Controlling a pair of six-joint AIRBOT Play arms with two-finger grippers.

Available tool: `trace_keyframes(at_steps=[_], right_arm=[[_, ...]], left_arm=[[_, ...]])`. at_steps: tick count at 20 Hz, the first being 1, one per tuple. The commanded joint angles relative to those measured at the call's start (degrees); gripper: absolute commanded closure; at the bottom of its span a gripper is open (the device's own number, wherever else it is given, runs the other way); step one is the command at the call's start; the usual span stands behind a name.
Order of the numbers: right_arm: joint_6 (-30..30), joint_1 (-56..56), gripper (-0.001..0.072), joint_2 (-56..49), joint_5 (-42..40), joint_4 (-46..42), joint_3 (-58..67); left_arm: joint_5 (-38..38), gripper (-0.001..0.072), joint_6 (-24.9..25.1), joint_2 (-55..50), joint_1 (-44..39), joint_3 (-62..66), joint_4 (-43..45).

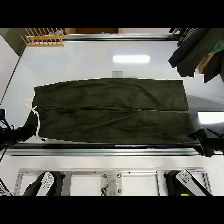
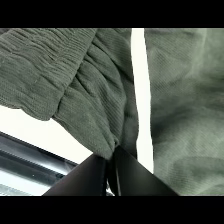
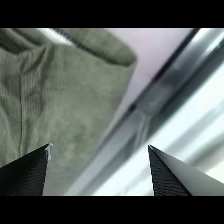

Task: Fold the clothes and pants, and hang the long-sleeved shirts on hangers.

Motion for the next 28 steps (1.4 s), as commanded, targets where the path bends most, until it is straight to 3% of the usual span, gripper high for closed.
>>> trace_keyframes(at_steps=[1, 5, 6, 7, 9, 10, 15, 20, 23, 28], right_arm=[[-3.7, 1.8, 0.0071, -1.1, -5.5, 5.9, -3.5], [-3.7, 7.6, 0.0073, -2.5, -8.4, 7.6, -3.5], [-3.7, 8.8, 0.0102, -2.5, -8.7, 7.6, -3.5], [-3.7, 9.5, 0.0236, -2.5, -8.8, 7.5, -3.5], [-4.2, 9.8, 0.0587, -2.4, -8.7, 7.5, -3.5], [-5.5, 9.8, 0.0686, -2.1, -8.0, 7.2, -3.2], [-4.4, 9.8, 0.0687, 2.1, 3.3, -4.0, 7.6], [0.2, 13.7, 0.0688, 1.1, 8.4, -6.0, 22.5], [4.3, 19.1, 0.0688, -3.7, 8.7, -10.4, 32.1], [9.0, 26.9, 0.0688, -17.8, 9.0, -10.6, 47.8]], left_arm=[[-0.5, 0.0693, 0.0, 0.0, 0.1, 0.0, -0.1], [-0.4, 0.0693, 0.0, 0.0, 0.1, 0.0, -0.1], [-0.3, 0.0693, 0.0, 0.0, 0.1, 0.0, -0.1], [-0.4, 0.0693, 0.0, 0.0, 0.1, 0.0, -0.1], [-0.5, 0.0693, 0.0, 0.0, 0.1, 0.0, -0.1], [-0.7, 0.0693, 0.0, 0.1, 0.1, 0.1, -0.1], [-7.6, 0.0693, 0.0, 0.1, -0.6, 8.1, 0.1], [-9.9, 0.0693, -2.7, -0.6, -7.0, 19.2, 0.2], [-9.5, 0.0693, -6.1, -6.2, -10.3, 27.3, 0.1], [-9.0, 0.0693, -7.4, -19.5, -15.8, 40.7, 0.1]])
